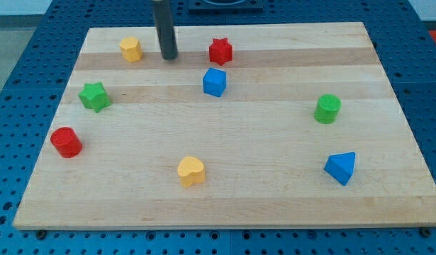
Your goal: Move the yellow hexagon closer to the center
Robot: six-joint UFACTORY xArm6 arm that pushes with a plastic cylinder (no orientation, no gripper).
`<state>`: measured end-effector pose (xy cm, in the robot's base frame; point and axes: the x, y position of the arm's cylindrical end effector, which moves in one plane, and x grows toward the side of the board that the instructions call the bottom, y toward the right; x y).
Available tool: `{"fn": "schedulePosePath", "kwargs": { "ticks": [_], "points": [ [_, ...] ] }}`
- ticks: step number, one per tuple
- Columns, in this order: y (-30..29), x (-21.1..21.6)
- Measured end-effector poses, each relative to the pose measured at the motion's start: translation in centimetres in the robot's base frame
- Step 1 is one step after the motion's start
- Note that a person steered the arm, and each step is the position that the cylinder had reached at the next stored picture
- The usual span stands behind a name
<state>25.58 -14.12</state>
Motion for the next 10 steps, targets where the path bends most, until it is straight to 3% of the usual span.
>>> {"fn": "schedulePosePath", "kwargs": {
  "ticks": [1,2,3,4,5,6,8,10],
  "points": [
    [-7.4,-4.5],
    [-11.2,-3.7],
    [-4.1,2.7],
    [-1.6,6.6],
    [1.4,2.6],
    [3.8,4.2],
    [8.1,12.2],
    [4.7,7.7]
  ]
}}
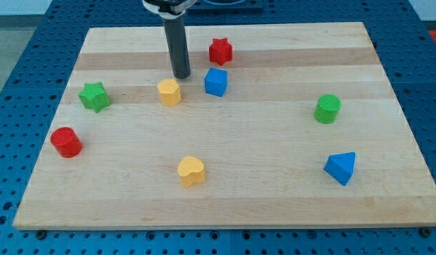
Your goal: Move the yellow hexagon closer to the center
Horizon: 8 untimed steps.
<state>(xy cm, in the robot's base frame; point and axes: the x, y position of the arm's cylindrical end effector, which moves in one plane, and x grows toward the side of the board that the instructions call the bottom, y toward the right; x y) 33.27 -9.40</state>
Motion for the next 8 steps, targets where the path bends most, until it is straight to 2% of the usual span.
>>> {"fn": "schedulePosePath", "kwargs": {
  "ticks": [1,2,3,4,5,6,7,8],
  "points": [
    [-2.8,2.7],
    [-1.5,4.5],
    [5.6,7.2],
    [-2.1,7.1],
    [-5.4,10.4],
    [3.0,15.1],
    [7.0,15.1],
    [1.7,15.0]
  ]
}}
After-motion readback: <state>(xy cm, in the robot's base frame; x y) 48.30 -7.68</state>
